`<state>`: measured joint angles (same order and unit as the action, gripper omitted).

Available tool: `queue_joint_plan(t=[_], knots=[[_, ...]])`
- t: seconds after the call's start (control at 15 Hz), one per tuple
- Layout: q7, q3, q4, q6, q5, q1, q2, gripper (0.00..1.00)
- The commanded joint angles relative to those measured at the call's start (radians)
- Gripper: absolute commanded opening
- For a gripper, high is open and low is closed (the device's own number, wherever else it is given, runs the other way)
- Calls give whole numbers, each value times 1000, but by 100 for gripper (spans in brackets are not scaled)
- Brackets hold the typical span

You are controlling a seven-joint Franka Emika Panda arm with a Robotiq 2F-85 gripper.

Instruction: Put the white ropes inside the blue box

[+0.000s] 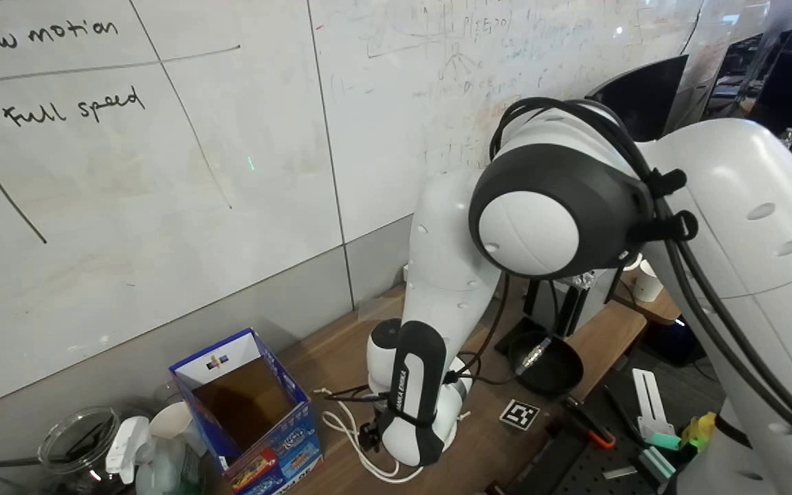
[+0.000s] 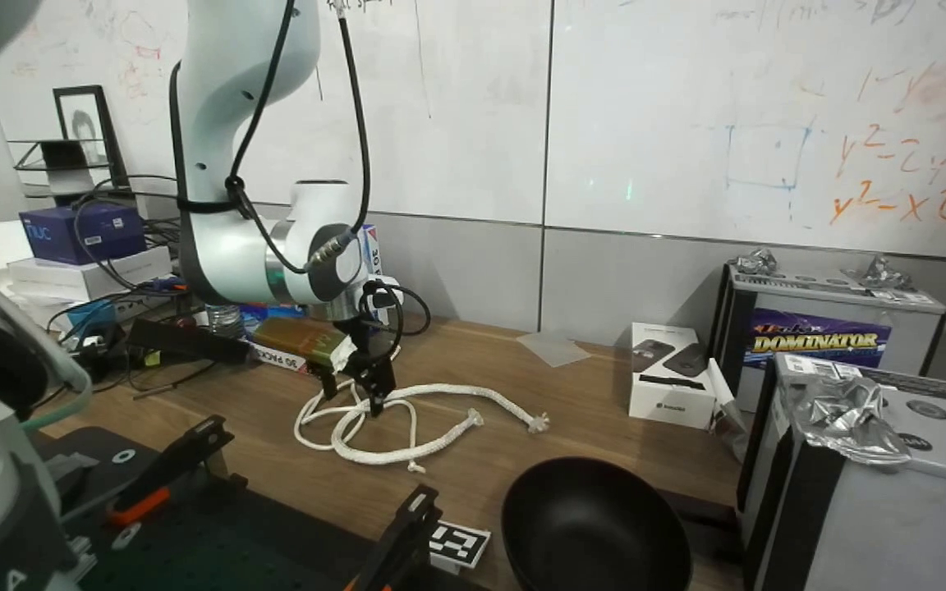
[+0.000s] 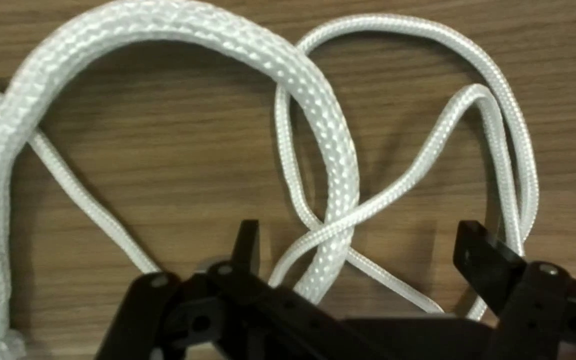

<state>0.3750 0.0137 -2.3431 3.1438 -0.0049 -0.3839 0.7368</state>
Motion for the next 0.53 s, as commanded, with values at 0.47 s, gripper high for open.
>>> queue_joint_plan(t=[0.47], knots=[[-98,-3,50,-57,46,11,25,100]])
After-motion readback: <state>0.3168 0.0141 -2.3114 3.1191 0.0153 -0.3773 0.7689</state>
